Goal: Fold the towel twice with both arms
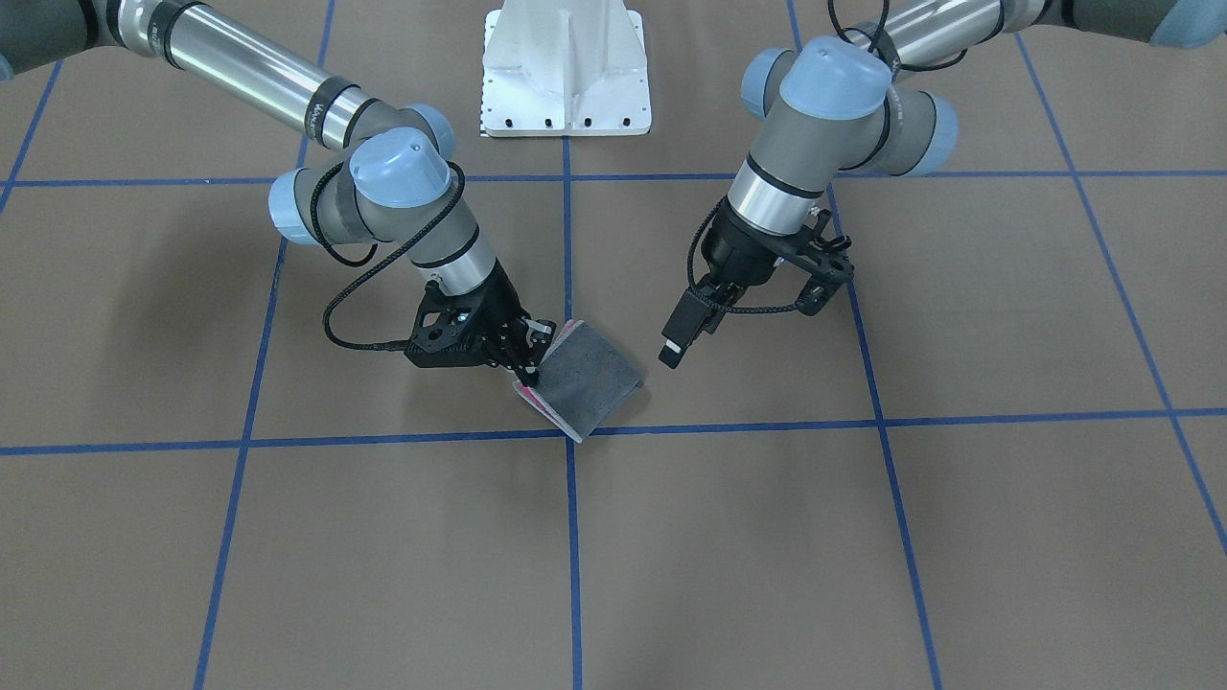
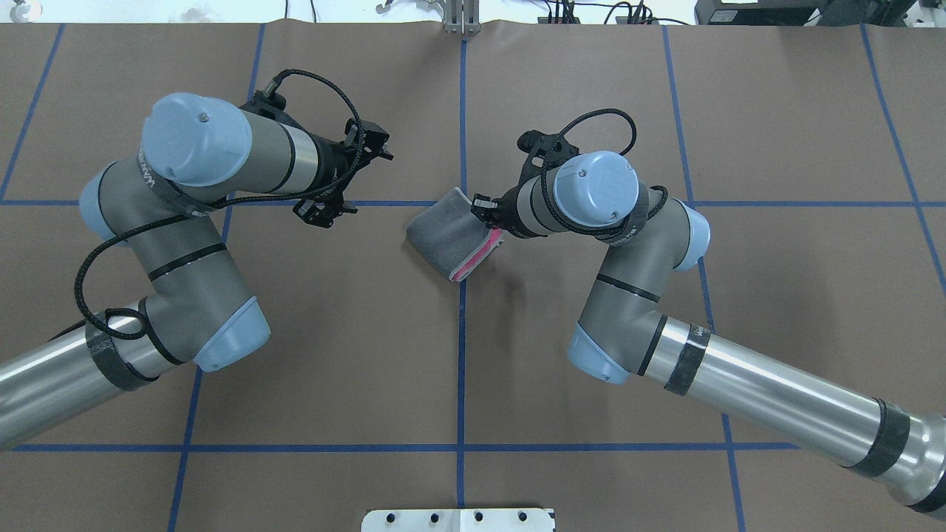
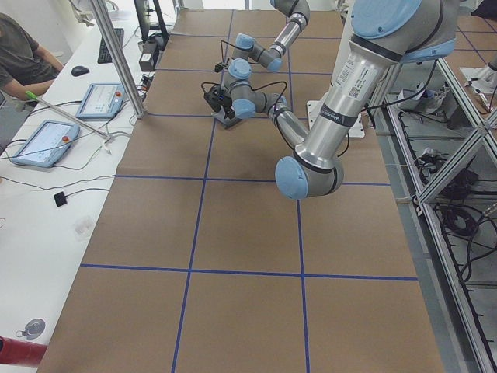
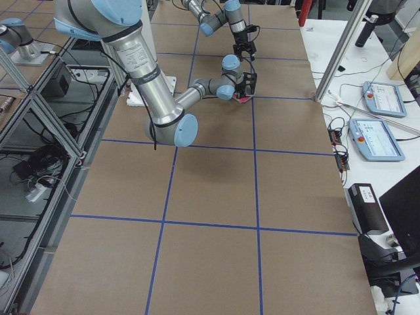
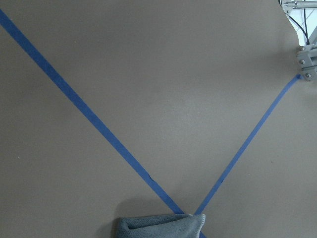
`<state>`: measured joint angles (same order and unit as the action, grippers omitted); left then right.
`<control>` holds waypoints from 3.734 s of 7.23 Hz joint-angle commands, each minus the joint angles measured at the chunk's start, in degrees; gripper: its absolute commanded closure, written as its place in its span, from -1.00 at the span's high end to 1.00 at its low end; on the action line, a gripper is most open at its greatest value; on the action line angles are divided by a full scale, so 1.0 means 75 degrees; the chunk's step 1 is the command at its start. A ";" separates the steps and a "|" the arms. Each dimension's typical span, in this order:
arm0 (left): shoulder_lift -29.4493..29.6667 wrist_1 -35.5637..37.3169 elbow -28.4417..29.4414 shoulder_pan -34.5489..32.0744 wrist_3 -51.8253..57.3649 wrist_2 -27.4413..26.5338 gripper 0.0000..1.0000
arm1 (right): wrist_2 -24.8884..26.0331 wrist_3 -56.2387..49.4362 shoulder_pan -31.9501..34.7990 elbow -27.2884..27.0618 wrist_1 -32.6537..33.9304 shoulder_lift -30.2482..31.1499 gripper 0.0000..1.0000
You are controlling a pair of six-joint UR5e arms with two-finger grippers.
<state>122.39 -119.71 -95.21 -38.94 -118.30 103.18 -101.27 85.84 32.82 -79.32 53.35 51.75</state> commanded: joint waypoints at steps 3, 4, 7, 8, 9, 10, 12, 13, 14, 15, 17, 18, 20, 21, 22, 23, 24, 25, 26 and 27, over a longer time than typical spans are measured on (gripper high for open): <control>0.0017 0.0000 0.0050 0.0012 0.0000 0.0000 0.99 | -0.0032 -0.0195 0.0053 0.0006 -0.0035 0.0060 1.00; 0.0191 -0.0012 0.0271 0.0012 0.0000 -0.0011 0.99 | -0.0137 -0.0300 0.0216 -0.0144 -0.0035 0.0258 1.00; 0.0885 -0.0256 0.1163 0.0047 0.0000 -0.0047 0.99 | -0.1810 -0.0874 0.1280 -0.0800 -0.0059 0.1299 1.00; 0.0803 -0.0826 0.1199 0.0082 0.0000 -0.0070 0.99 | -0.2208 -0.1165 0.1608 -0.0988 -0.0059 0.1581 1.00; 0.0733 -0.1911 0.1617 0.0221 -0.0104 -0.0569 0.99 | -0.2676 -0.1319 0.1925 -0.1025 -0.0047 0.1735 1.00; 0.0709 -0.2827 0.1969 0.0455 -0.0245 -0.0864 0.99 | -0.2901 -0.1460 0.2102 -0.1013 -0.0047 0.1817 1.00; 0.0220 -0.3977 0.2101 0.0910 -0.0200 -0.1798 0.99 | -0.3008 -0.1637 0.2268 -0.1025 -0.0047 0.1993 1.00; 0.0112 -0.4274 0.2102 0.1065 -0.0199 -0.2094 0.99 | -0.3009 -0.1649 0.2268 -0.1037 -0.0047 0.2029 1.00; 0.0111 -0.4440 0.2113 0.1148 -0.0199 -0.2504 0.99 | -0.3009 -0.1649 0.2280 -0.1037 -0.0047 0.2075 1.00; 0.0204 -0.4569 0.2368 0.1323 -0.0199 -0.2658 0.99 | -0.3009 -0.1649 0.2268 -0.1071 -0.0047 0.2122 1.00; 0.0286 -0.4722 0.2616 0.1359 -0.0199 -0.2789 0.99 | -0.2998 -0.1649 0.2268 -0.1072 -0.0047 0.2134 1.00; 0.0391 -0.4792 0.2710 0.1359 -0.0199 -0.2882 0.99 | -0.3009 -0.1649 0.2268 -0.1072 -0.0047 0.2135 1.00; 0.0615 -0.4851 0.2921 0.1359 -0.0188 -0.2894 0.99 | -0.2998 -0.1649 0.2268 -0.1072 -0.0047 0.2146 1.00; 0.0627 -0.4851 0.2945 0.1371 -0.0187 -0.2987 0.99 | -0.2986 -0.1649 0.2256 -0.1072 -0.0047 0.2158 1.00; 0.0650 -0.4851 0.3142 0.1394 -0.0187 -0.3035 0.99 | -0.2986 -0.1649 0.2256 -0.1072 -0.0047 0.2170 1.00; 0.0813 -0.4828 0.3388 0.1406 -0.0187 -0.3035 0.99 | -0.2986 -0.1649 0.2256 -0.1072 -0.0047 0.2170 1.00; 0.0942 -0.4816 0.3530 0.1418 -0.0187 -0.3035 0.99 | -0.2997 -0.1649 0.2256 -0.1083 -0.0047 0.2170 1.00; 0.0943 -0.4816 0.3531 0.1406 -0.0083 -0.3023 0.99 | -0.2998 -0.1649 0.2268 -0.1084 -0.0047 0.2170 1.00; 0.0990 -0.4793 0.3496 0.1406 0.0278 -0.2988 0.99 | -0.2998 -0.1637 0.2268 -0.1095 -0.0047 0.2170 1.00; 0.0979 -0.4781 0.3484 0.1406 0.0316 -0.2988 0.99 | -0.2986 -0.1637 0.2268 -0.1142 -0.0036 0.2170 1.00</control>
<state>129.64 -155.69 -69.00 -28.38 -117.06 80.68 -123.73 73.53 49.82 -87.60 53.02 68.03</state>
